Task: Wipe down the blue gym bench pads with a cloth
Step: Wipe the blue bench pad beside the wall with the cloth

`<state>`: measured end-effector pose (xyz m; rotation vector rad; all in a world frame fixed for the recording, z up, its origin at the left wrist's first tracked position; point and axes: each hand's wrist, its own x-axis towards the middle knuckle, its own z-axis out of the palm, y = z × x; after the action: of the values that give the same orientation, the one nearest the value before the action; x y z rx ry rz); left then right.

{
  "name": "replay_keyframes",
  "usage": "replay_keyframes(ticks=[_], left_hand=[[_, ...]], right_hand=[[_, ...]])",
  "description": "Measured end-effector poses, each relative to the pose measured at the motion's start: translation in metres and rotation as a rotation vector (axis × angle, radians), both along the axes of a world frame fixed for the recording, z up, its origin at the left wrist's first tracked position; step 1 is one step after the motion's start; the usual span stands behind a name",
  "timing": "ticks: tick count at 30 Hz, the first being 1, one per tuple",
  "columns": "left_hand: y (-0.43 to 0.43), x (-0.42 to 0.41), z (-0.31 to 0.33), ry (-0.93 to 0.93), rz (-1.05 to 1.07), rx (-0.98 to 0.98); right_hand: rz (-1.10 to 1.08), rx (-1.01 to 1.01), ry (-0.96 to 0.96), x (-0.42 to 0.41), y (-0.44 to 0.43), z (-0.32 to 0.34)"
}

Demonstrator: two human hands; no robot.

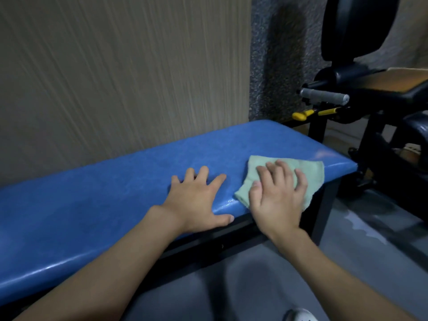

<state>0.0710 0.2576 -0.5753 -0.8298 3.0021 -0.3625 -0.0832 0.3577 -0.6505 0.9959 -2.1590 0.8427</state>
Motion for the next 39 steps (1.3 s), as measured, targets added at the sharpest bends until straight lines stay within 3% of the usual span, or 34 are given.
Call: replay_keyframes(ticks=[5,10,14,17,21,25,28,35,39], left_hand=[[-0.003,-0.003,0.004,-0.026,-0.031,-0.032],[-0.005,-0.010,0.008,-0.025,-0.059,-0.062],[-0.008,-0.025,0.005,0.051,-0.072,0.128],[-0.004,-0.052,0.001,0.036,-0.107,0.199],[0.000,-0.076,-0.003,0.102,-0.154,0.086],[-0.003,-0.075,-0.003,0.085,-0.154,0.083],[-0.002,-0.085,0.006,0.067,-0.160,0.112],[-0.028,-0.148,0.015,0.062,-0.200,0.174],[-0.057,-0.196,0.009,0.030,-0.083,0.252]], right_hand=[[0.152,0.160,0.153,-0.044,0.023,0.004],[0.026,0.090,-0.010,-0.096,0.037,0.013],[-0.110,0.002,-0.220,-0.099,0.030,0.017],[-0.139,-0.001,-0.219,-0.071,0.020,0.005],[-0.037,0.095,-0.132,-0.092,0.035,0.011],[-0.154,0.337,-0.457,-0.132,0.036,0.043],[-0.270,0.536,-0.573,-0.136,0.030,0.062],[-0.201,0.527,-0.586,-0.138,0.043,0.062],[-0.205,0.576,-0.565,-0.158,0.025,0.064]])
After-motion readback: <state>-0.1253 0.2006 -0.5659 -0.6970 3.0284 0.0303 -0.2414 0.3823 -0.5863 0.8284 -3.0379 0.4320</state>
